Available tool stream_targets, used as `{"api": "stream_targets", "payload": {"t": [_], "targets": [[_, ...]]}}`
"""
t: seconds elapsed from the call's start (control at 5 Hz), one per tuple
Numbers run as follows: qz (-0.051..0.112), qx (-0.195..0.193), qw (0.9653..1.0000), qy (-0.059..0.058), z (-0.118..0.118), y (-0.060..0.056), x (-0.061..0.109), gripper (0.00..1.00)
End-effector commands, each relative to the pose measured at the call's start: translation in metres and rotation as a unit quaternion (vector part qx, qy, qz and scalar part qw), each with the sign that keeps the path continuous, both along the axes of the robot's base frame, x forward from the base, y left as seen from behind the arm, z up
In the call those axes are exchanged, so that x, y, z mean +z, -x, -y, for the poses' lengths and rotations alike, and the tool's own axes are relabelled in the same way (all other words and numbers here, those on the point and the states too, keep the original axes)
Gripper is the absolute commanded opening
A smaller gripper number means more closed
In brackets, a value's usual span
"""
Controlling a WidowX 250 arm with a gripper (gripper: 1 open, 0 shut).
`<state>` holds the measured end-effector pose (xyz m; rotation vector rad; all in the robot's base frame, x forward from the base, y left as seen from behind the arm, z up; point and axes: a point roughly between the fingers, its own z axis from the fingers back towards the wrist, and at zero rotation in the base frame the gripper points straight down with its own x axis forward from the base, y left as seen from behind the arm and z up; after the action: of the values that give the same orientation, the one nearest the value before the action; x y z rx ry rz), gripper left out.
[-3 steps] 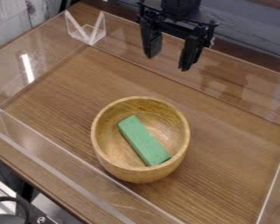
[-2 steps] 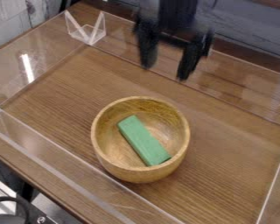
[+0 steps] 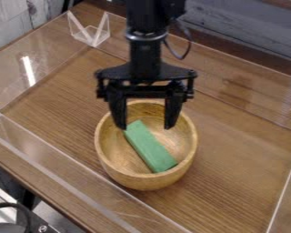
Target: Remove the green block from inside the brown bowl and put it on the table
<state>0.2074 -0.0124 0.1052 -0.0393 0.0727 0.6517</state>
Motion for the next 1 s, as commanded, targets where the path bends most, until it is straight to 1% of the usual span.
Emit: {"api": "stream_targets", "payload": {"t": [0.0, 0.2, 0.4, 0.6, 0.8], "targets": [[0.035, 0.036, 0.9987, 0.01, 0.006, 0.001, -0.005, 1.0], [0.052, 0.078, 0.9953, 0.022, 0.009, 0.006, -0.024, 1.0], [0.063, 0.114, 0.9909, 0.033, 0.01, 0.007, -0.038, 1.0], [0.068, 0.133, 0.9879, 0.041, 0.012, 0.002, -0.043, 1.0], [0.07, 0.141, 0.9866, 0.046, 0.011, -0.002, -0.048, 1.0]]}}
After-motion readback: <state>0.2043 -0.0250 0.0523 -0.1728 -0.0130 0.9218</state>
